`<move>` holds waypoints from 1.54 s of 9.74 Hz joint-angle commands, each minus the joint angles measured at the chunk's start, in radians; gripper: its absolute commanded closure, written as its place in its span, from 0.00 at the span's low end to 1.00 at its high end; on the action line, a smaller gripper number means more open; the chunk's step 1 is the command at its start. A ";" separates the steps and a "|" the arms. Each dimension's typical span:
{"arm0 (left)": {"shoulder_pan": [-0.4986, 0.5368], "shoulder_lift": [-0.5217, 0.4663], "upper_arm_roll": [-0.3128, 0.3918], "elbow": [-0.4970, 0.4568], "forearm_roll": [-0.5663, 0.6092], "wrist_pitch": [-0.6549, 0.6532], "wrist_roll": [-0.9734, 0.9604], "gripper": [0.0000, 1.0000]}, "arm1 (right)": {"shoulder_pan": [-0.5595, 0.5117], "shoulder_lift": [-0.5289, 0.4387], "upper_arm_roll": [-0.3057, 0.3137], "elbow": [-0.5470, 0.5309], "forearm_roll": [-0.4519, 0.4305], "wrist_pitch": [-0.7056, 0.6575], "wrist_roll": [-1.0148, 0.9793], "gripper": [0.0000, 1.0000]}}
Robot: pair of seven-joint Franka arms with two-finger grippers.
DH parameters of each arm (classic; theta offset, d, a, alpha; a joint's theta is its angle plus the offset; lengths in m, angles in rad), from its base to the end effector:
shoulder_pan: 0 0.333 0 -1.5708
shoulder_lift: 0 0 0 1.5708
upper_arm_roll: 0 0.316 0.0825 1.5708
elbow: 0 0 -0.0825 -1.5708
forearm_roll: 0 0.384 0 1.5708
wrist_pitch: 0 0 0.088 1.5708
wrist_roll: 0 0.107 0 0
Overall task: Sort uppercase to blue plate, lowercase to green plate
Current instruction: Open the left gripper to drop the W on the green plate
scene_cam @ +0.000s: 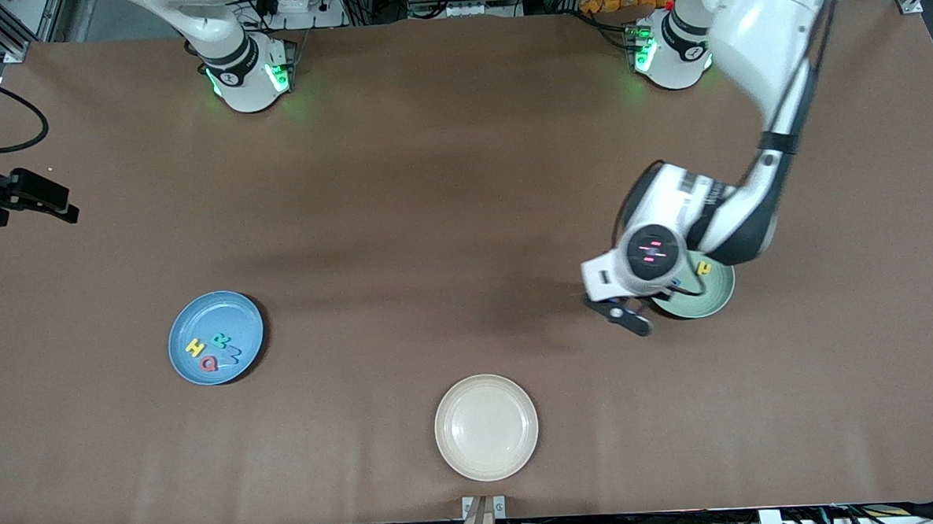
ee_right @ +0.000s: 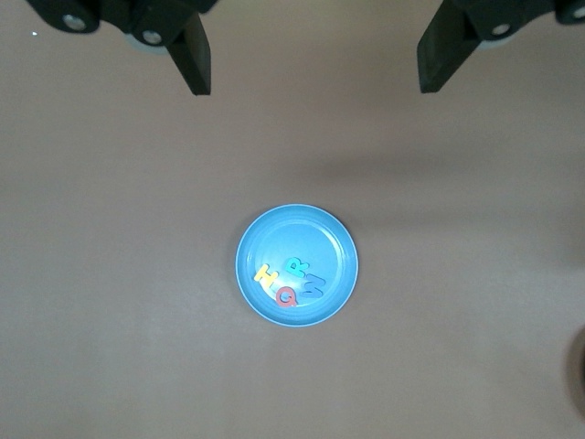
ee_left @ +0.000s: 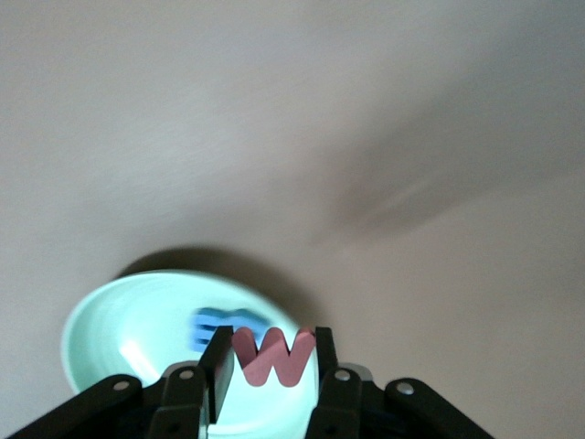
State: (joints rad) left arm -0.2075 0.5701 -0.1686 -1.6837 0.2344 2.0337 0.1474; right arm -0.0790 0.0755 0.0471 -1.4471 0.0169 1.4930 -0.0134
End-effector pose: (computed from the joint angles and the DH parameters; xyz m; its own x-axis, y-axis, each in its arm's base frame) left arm 0.6165 -0.2182 0.2571 0.7895 -0.5719 -0.2225 -0.5967 -0.8002 -0.0603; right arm 0.5702 -0.0174 0.6333 0.9994 -0.0172 -0.0292 -0.0178 -0.9996 -0.0208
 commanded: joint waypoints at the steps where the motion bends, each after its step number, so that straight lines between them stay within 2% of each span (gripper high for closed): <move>1: 0.137 -0.071 -0.032 -0.224 -0.011 0.199 0.095 1.00 | 0.021 -0.003 0.004 0.013 0.008 -0.017 0.004 0.00; 3: 0.161 -0.098 -0.034 -0.327 -0.015 0.287 0.083 1.00 | 0.041 -0.003 0.000 0.010 0.006 -0.017 0.009 0.00; 5: 0.155 -0.166 -0.043 -0.390 -0.023 0.270 0.045 1.00 | 0.038 -0.003 -0.003 0.013 0.006 -0.017 0.012 0.00; 7: 0.160 -0.219 -0.080 -0.422 -0.023 0.195 0.002 1.00 | 0.035 -0.002 -0.003 0.013 0.012 -0.013 0.012 0.00; 10: 0.161 -0.204 -0.083 -0.491 -0.018 0.330 0.005 1.00 | 0.018 -0.005 -0.006 0.016 0.018 -0.014 0.012 0.00; 11: 0.163 -0.199 -0.083 -0.493 -0.012 0.341 0.011 1.00 | 0.010 -0.014 -0.007 0.014 0.018 -0.019 0.009 0.00; 13: 0.163 -0.199 -0.083 -0.490 -0.011 0.339 0.017 1.00 | -0.025 -0.026 -0.007 0.011 0.072 -0.023 -0.005 0.00; 15: 0.165 -0.203 -0.083 -0.475 -0.012 0.339 0.030 0.96 | -0.025 -0.028 -0.004 0.010 0.072 -0.023 0.000 0.00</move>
State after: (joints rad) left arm -0.0499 0.3855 -0.2486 -2.1605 0.2335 2.3672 0.1579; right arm -0.0907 0.0566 0.0320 -1.4417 0.0712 1.4837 -0.0119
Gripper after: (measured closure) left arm 0.599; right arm 0.000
